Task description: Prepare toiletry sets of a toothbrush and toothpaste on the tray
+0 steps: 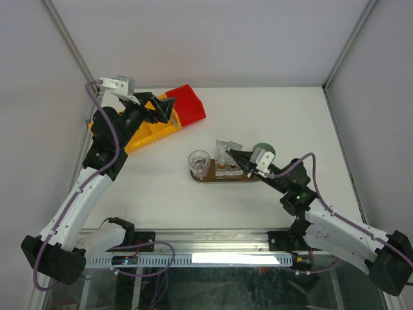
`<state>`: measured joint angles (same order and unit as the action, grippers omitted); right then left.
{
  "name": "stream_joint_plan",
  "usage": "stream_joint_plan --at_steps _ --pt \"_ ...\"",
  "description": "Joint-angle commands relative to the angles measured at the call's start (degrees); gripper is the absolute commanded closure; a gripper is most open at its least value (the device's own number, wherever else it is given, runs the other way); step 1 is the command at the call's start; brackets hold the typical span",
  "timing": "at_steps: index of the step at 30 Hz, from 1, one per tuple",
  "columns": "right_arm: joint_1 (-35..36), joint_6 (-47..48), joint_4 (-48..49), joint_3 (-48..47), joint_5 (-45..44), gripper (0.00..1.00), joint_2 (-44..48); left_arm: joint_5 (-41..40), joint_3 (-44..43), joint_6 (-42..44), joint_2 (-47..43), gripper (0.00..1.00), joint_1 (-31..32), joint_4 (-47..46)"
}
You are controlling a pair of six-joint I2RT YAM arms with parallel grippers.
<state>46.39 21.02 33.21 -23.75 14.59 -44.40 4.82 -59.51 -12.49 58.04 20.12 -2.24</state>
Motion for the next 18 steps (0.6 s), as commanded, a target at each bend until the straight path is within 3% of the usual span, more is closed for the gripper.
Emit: stream_joint_plan --at_steps 1,5,18 --pt "-3.1 -2.0 9.3 0.5 1.7 1.00 0.2 0.0 0.0 0.8 -1.1 0.02 -0.7 -2.7" --pt "-6.7 -5.2 14.5 3.0 4.1 1.00 -1.6 0.1 -0.1 0.8 -1.0 0.02 -0.7 -2.8" --pt "-9.1 -8.3 26.6 9.6 6.9 1.00 -3.8 0.5 -0.1 0.7 -0.8 0.02 -0.7 -2.8"
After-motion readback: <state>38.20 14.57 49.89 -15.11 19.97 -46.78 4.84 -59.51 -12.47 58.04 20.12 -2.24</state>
